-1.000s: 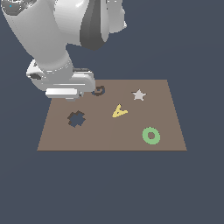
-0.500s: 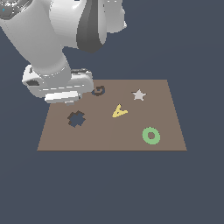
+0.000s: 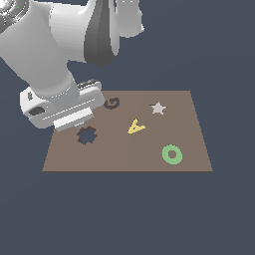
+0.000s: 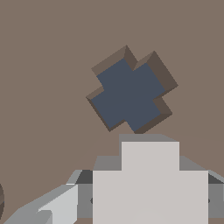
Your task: Insert a designated object into the corresponding slot on a board.
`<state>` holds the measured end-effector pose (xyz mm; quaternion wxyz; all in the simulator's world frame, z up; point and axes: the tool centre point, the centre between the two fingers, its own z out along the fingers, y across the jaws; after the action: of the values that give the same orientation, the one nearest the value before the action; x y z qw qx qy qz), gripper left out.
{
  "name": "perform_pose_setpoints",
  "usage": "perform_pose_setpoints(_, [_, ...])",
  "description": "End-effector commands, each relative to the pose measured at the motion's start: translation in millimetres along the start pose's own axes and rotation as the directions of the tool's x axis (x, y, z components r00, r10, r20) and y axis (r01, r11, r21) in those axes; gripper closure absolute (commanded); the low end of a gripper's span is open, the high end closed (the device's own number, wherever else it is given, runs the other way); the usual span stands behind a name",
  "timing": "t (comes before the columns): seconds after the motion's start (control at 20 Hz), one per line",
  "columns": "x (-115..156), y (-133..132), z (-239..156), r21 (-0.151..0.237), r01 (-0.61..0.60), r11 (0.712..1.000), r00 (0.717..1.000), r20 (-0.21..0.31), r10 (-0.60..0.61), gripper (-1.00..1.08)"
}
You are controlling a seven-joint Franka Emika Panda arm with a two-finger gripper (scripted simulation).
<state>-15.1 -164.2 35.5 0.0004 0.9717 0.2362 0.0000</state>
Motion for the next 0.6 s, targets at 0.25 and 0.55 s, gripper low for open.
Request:
perform_pose_setpoints(0.25, [29.7,3.7,-2.9,-0.001,0.281,0.96,0.96,0.0,-0.281,1.08])
perform_pose_setpoints(0.55, [46.8,1.3,-4.3,0.0,0.432,0.902,0.902,0.0,-0.432,1.08])
